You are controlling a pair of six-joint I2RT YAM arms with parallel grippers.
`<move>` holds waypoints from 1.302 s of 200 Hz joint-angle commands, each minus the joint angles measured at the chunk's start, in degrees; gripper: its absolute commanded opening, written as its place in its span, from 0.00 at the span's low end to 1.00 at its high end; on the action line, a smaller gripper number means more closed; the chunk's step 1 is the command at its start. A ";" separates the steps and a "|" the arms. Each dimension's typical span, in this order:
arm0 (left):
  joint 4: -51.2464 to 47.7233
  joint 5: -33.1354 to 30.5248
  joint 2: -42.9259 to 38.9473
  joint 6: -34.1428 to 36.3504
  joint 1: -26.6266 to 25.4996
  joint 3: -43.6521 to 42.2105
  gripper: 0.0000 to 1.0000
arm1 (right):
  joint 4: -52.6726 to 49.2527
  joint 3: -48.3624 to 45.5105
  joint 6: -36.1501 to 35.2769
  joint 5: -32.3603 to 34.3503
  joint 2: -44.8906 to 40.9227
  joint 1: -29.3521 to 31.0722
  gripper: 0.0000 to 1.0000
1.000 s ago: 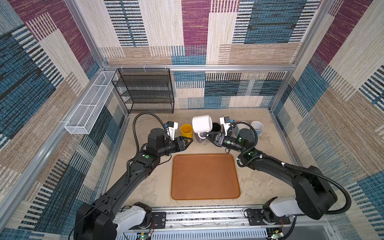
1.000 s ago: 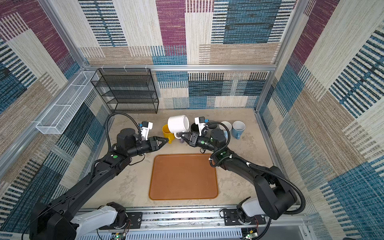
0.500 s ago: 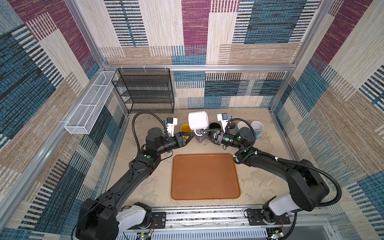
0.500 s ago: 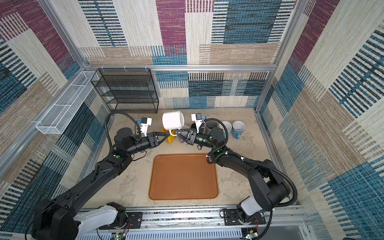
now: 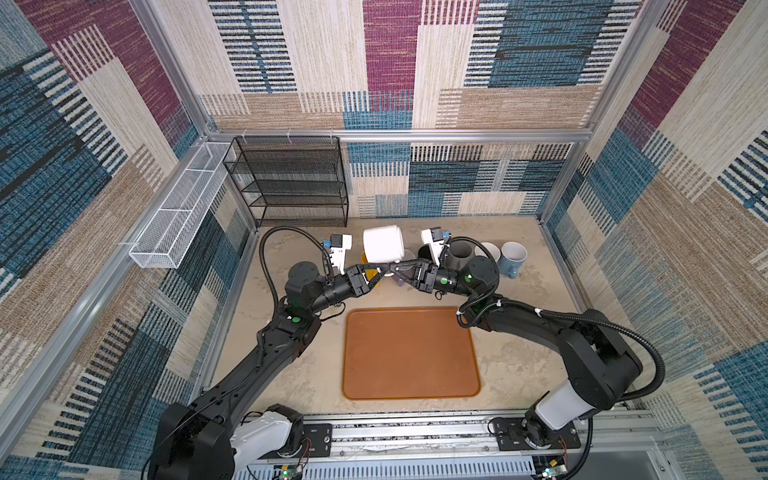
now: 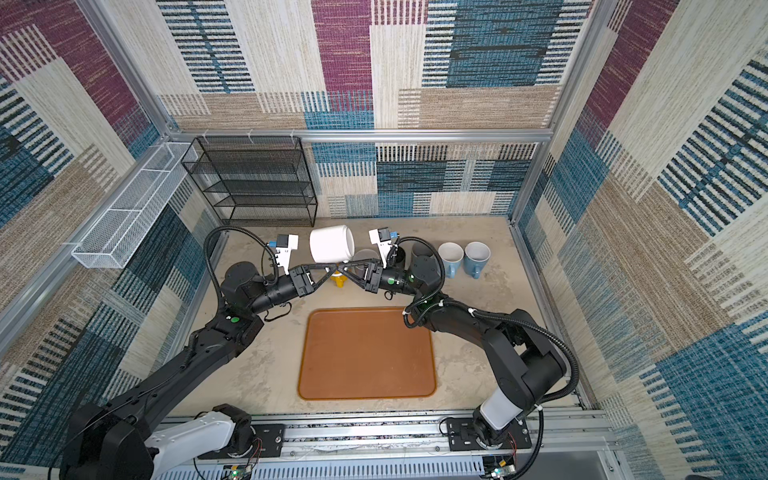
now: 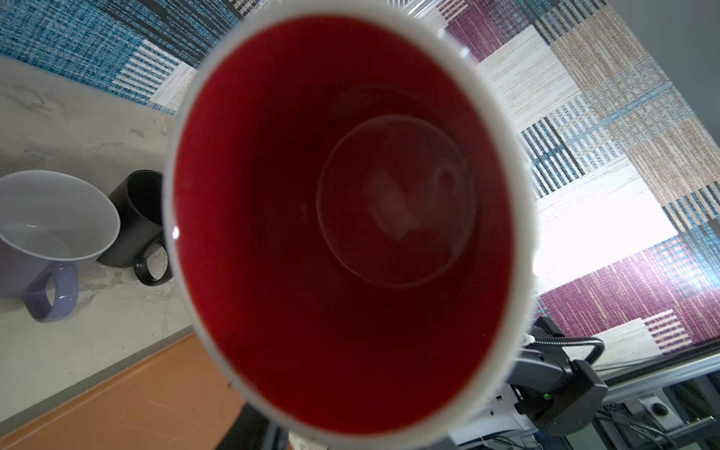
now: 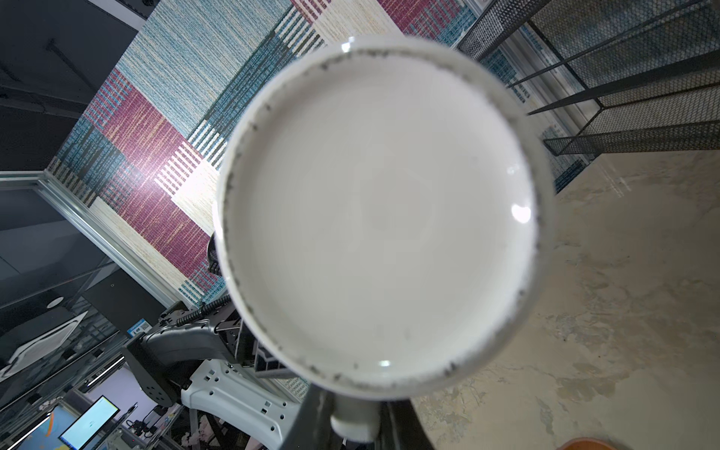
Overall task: Turn the mug right side up
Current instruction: 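Close the left gripper on the white mug's handle beside the right gripper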
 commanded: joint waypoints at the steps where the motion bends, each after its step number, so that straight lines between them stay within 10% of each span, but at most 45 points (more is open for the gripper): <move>1: 5.45 -0.15 -1.13 -2.01 -0.01 -0.68 0.28 | 8.56 0.57 2.39 -1.59 0.87 0.59 0.00; 133: 6.58 0.45 -3.53 -1.07 -0.04 -2.60 0.00 | 6.39 1.16 3.24 -4.01 2.55 1.93 0.00; 260: -1.12 -2.22 -7.33 3.29 0.00 -1.98 0.00 | -5.38 0.26 -4.46 -1.19 -1.74 1.59 0.40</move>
